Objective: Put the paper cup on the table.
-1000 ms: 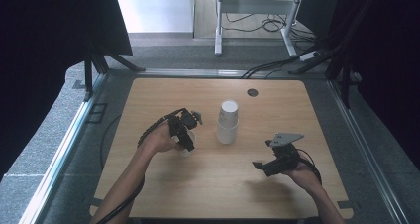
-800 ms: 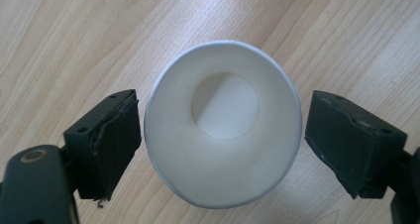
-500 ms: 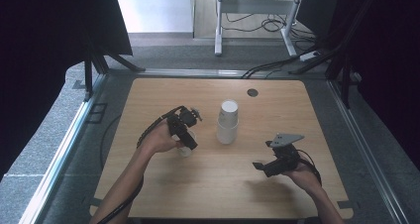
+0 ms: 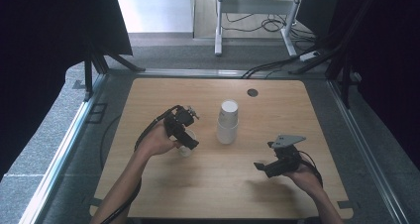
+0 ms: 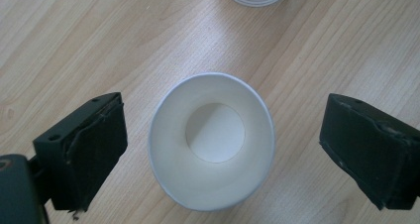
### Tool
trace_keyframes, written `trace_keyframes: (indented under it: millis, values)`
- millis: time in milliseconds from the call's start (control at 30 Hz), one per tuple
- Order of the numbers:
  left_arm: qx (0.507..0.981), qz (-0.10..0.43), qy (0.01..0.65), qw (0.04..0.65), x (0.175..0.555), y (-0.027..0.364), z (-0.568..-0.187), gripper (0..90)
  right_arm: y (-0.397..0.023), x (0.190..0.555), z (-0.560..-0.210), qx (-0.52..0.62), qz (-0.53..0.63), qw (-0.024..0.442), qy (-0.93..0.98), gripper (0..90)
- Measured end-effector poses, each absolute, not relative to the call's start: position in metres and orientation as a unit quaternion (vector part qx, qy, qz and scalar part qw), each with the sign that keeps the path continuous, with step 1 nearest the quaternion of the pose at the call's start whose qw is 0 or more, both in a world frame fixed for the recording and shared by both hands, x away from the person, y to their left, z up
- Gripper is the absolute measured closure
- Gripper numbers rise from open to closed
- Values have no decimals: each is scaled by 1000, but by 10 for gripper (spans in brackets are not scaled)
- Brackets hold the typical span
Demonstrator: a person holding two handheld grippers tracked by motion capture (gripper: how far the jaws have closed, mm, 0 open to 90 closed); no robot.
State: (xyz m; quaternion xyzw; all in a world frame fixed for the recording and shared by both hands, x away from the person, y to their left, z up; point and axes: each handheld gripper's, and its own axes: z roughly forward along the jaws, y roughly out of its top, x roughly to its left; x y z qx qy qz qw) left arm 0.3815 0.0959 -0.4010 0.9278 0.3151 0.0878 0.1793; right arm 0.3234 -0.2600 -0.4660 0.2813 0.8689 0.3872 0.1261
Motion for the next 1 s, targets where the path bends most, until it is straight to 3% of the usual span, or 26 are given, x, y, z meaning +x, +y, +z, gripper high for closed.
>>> trace_keyframes:
  millis: [1000]
  values:
    - [876,148,336,313,351,132,-411,0,-269,311,-462,289,384,159,862,20]
